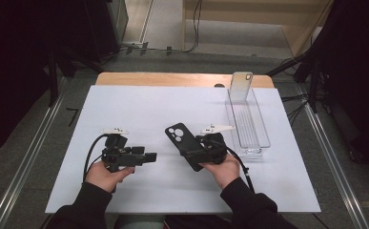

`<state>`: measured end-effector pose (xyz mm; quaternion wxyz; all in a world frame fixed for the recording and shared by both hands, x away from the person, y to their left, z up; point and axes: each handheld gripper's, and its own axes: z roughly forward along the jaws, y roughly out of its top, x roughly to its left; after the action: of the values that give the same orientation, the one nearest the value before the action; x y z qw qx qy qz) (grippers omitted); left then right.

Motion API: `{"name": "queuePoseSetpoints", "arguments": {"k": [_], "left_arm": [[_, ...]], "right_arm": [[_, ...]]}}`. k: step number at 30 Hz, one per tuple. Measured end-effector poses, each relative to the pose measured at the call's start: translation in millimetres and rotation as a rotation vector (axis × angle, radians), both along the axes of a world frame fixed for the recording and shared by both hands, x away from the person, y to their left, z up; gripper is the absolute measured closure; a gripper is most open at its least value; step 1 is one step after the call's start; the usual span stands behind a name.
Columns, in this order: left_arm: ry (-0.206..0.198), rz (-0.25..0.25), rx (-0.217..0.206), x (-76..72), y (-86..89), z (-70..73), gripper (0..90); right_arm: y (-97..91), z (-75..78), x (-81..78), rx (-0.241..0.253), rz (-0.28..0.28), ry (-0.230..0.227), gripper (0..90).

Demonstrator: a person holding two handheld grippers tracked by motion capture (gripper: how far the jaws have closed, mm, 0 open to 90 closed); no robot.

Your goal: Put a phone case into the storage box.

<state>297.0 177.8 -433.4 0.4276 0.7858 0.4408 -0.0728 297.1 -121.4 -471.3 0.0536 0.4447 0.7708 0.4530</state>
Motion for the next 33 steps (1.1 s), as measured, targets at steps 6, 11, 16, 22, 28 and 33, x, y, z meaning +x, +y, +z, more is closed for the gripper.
{"name": "queuePoseSetpoints", "arguments": {"k": [6, 11, 16, 22, 28, 33], "left_arm": [[0.008, -0.002, 0.027, 10.3, -10.3, 1.8, 26.0], [0.037, 0.038, 0.005, 25.0, -11.9, 6.4, 26.0], [0.055, 0.059, 0.0, 36.3, -16.3, 11.5, 26.4], [0.068, 0.079, 0.01, 48.2, -23.8, 18.6, 26.5], [0.067, 0.088, 0.012, 57.9, -31.8, 21.4, 28.1], [0.074, 0.102, 0.022, 63.1, -41.2, 19.7, 29.1]], "right_arm": [[4.4, -0.7, -3.5, 0.038, -0.032, 0.01, 12.1], [7.2, -0.8, -6.3, 0.065, -0.074, 0.012, 12.1], [11.8, -1.4, -9.1, 0.084, -0.106, 0.027, 12.0], [16.7, -1.8, -12.2, 0.096, -0.131, 0.023, 12.0], [20.7, -2.3, -13.1, 0.131, -0.148, 0.015, 12.0], [26.4, -4.7, -15.0, 0.147, -0.156, 0.017, 12.0]]}}
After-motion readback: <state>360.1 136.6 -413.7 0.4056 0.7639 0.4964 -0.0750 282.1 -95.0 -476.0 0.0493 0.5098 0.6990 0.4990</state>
